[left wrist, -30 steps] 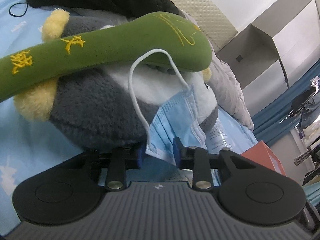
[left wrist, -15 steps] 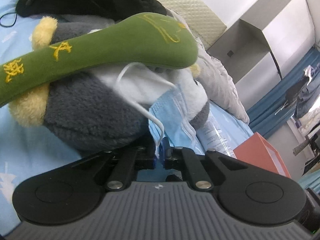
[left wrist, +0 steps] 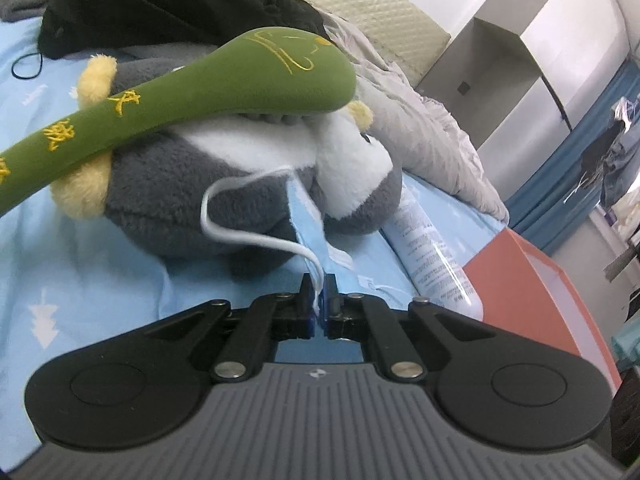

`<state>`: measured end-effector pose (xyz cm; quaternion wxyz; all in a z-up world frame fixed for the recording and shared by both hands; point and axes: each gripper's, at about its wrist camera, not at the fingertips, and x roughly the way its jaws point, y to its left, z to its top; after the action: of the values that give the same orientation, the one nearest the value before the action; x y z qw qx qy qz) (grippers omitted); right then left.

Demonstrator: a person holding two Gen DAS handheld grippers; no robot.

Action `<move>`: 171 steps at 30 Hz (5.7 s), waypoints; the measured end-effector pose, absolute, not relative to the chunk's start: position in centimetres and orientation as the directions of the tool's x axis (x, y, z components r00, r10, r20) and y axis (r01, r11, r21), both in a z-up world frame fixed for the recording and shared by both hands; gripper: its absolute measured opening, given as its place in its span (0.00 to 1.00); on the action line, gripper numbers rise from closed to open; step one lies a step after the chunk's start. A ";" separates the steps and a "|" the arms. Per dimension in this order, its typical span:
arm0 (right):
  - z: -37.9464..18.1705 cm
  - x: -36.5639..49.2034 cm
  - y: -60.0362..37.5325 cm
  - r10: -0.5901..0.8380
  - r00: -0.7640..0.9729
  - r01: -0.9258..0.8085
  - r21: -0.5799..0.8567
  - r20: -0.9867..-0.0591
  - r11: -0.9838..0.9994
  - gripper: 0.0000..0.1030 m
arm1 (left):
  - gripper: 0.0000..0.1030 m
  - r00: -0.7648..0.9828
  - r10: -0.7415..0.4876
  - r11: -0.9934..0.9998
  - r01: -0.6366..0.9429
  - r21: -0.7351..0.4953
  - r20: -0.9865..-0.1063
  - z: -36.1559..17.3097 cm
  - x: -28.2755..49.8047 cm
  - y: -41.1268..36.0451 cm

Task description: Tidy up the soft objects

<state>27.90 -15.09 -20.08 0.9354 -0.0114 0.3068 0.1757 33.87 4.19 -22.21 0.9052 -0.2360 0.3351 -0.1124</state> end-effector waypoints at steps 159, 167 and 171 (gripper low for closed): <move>-2.5 17.2 -43.2 -0.020 0.747 0.172 0.164 -0.665 0.971 0.85 | 0.72 0.549 -0.497 0.841 0.497 -0.216 -0.672 0.7 28.4 -24.4; 0.4 12.7 -41.8 -0.023 0.797 0.163 0.178 -0.604 0.970 0.85 | 0.72 0.593 -0.510 0.834 0.519 -0.189 -0.624 4.7 22.9 -22.0; 1.8 9.9 -41.0 -0.033 0.826 0.161 0.179 -0.563 0.970 0.85 | 0.72 0.603 -0.532 0.826 0.523 -0.210 -0.594 5.7 20.1 -20.8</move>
<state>9.91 -41.05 1.79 0.9490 0.1103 0.2908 -0.0512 20.12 -20.83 5.71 0.8954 -0.0072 0.3339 -0.2947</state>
